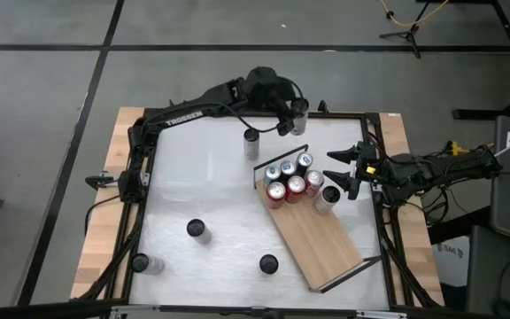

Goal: Place canned beverage on shelf
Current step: Put the white pink soda can on the shelf aligned with the other white pink soda can

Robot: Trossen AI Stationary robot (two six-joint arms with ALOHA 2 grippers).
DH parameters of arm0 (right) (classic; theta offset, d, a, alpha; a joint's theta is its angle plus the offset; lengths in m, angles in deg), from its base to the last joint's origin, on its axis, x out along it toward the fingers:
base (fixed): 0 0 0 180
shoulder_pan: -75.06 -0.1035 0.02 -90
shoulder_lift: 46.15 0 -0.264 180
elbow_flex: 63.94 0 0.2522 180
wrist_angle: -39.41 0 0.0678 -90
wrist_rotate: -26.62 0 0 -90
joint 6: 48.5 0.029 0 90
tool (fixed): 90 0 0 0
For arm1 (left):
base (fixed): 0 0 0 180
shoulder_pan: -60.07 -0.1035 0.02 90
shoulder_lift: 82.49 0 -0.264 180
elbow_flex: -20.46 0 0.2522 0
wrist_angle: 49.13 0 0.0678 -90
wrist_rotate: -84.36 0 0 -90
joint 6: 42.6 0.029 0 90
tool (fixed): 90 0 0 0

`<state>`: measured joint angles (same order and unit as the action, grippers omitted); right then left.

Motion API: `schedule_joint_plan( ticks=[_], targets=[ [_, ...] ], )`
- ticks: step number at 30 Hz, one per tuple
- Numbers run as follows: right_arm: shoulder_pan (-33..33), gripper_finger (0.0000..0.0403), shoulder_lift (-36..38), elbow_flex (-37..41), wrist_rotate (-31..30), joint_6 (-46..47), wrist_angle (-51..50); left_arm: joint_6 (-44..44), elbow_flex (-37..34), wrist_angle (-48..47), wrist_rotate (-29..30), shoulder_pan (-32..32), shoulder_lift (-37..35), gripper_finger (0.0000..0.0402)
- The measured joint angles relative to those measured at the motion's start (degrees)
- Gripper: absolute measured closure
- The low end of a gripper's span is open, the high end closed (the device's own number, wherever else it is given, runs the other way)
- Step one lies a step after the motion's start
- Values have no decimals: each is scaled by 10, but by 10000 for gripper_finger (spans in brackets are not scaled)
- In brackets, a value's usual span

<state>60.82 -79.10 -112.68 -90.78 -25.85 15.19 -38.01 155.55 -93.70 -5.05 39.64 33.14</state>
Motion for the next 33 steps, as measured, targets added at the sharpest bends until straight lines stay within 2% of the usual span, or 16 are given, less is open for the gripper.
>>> schedule_joint_plan(
  ticks=[11, 20, 27, 33],
  targets=[
    [0, 61, 1, 0, 0, 0, 1, 0, 137, -87, -1, 40, -1, 165],
    [0, 61, 1, 0, 0, 0, 2, -45, 136, -163, 3, 87, -44, 165],
    [0, 61, 1, 0, 0, 0, 2, -69, 136, -255, 92, 122, -82, 165],
    [0, 61, 1, 0, 0, 0, 2, -141, 136, -351, 146, 153, -112, 165]
  ],
)
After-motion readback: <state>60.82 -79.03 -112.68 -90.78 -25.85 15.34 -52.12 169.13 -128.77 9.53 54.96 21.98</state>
